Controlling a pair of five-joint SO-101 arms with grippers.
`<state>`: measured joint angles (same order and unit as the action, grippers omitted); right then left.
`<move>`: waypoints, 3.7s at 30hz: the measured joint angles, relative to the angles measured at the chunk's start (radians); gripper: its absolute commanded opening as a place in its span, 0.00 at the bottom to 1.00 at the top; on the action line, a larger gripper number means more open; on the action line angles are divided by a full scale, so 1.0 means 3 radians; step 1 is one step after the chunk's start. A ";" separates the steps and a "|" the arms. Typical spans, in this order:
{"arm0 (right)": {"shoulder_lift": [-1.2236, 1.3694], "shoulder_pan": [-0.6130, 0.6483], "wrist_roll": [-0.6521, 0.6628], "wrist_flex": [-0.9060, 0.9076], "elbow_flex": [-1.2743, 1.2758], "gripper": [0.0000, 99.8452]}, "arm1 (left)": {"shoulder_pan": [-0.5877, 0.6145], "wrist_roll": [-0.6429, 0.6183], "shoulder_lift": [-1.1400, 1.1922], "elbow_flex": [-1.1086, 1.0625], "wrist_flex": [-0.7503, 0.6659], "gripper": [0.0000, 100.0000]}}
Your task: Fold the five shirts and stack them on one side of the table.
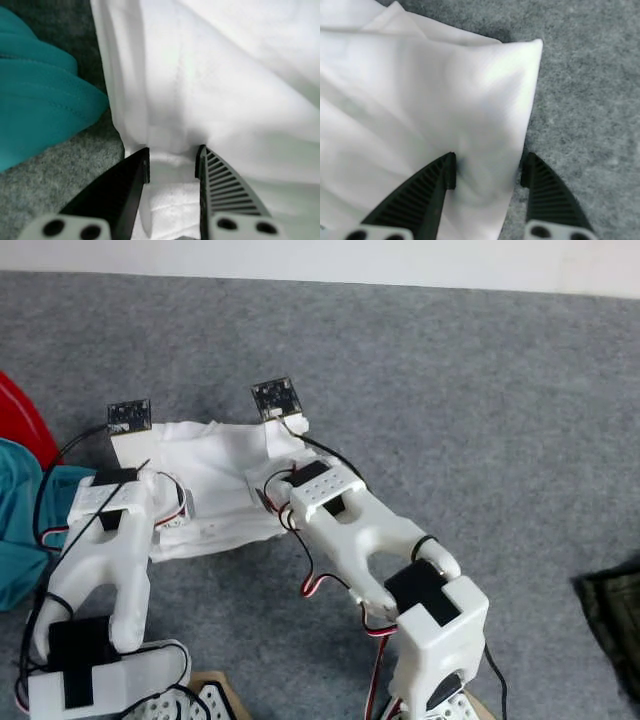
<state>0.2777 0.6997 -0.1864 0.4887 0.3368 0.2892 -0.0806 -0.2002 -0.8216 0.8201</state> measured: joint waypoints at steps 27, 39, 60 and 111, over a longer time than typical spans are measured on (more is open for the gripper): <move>-0.1483 -0.1918 0.0000 0.0414 0.0557 0.01 | 0.0256 -0.0588 0.0000 -0.0097 -0.0496 0.16; -0.3376 -0.3381 0.0394 0.0425 0.1795 0.01 | 0.0194 -0.0588 0.0000 -0.0097 -0.0573 0.16; -0.4081 -0.5166 0.0752 0.0711 0.1749 0.01 | 0.0194 -0.0588 0.0000 -0.0169 -0.0573 0.16; -0.1018 -0.7130 0.1499 -0.0910 0.0476 0.25 | 0.0164 -0.0419 0.0000 -0.0205 -0.0573 0.16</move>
<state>-0.0276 -1.4392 0.2631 0.2156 0.4795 0.3383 -0.2064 -0.2002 -0.8830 0.6483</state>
